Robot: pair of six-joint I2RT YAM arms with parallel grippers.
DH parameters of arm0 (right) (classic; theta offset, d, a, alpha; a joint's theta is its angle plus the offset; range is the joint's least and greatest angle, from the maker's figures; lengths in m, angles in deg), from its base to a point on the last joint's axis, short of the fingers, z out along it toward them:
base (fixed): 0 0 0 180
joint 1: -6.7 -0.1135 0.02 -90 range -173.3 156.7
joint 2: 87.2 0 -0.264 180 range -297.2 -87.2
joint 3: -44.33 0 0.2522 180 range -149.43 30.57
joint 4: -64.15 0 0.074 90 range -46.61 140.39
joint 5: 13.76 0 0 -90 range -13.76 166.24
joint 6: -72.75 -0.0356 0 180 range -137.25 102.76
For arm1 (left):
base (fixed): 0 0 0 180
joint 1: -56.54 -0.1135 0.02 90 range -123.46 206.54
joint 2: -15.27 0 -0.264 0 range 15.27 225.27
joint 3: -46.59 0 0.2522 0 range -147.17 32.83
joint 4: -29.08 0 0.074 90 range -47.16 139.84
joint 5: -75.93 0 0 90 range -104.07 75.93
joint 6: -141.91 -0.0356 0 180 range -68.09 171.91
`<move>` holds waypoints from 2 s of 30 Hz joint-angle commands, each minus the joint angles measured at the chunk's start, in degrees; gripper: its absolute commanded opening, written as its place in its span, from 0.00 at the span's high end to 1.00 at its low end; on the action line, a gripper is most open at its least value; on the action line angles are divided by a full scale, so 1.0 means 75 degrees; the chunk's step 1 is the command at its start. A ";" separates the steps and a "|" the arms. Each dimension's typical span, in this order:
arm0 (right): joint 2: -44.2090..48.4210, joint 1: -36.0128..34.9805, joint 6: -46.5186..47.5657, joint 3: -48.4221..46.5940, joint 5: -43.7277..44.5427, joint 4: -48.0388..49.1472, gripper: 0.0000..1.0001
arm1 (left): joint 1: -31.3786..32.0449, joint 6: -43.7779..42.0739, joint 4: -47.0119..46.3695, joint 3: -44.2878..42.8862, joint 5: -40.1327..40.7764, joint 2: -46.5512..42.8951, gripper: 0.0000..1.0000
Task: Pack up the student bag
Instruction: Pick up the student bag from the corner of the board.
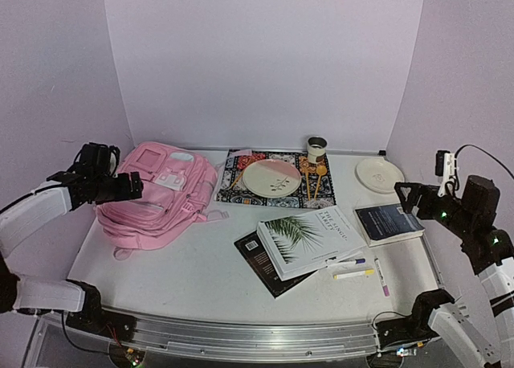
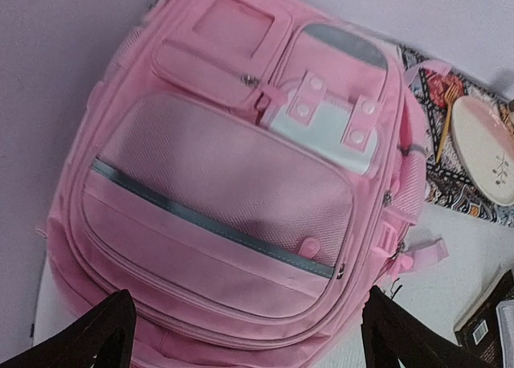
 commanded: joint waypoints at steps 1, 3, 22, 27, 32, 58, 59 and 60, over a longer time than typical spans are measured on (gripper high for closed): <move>-0.0049 0.0028 -0.0155 0.0097 -0.0807 0.0557 0.02 | -0.0009 0.0311 0.0540 -0.0464 -0.1357 0.1018 0.01; -0.0098 0.0025 -0.0177 0.0165 -0.0896 0.0585 0.02 | 0.0321 0.0312 0.0762 -0.0575 -0.1331 0.1379 0.01; -0.0333 0.0007 -0.0633 0.0564 -0.1479 0.1052 0.02 | 0.2823 0.0941 0.2434 -0.1468 0.2548 0.3605 0.02; -0.0341 -0.0034 -0.0660 0.0537 -0.1502 0.1055 0.02 | 0.2949 0.1065 0.2664 -0.1595 0.3278 0.4350 0.03; -0.0516 -0.0124 -0.0732 0.0569 -0.1533 0.1211 0.02 | 0.3211 0.1118 0.2896 -0.1853 0.3481 0.5151 0.11; -0.3243 -0.5038 -0.0789 -0.0117 0.1650 0.3055 0.02 | 0.3297 0.1397 0.3137 -0.1902 0.1334 0.3018 1.00; -0.3339 -0.5127 -0.0802 -0.0129 0.1683 0.3181 0.02 | 0.3297 0.1404 0.3210 -0.1941 0.1348 0.2954 1.00; -0.3440 -0.5219 -0.0815 -0.0142 0.1715 0.3297 0.02 | 0.3297 0.1413 0.3269 -0.1977 0.1336 0.2898 1.00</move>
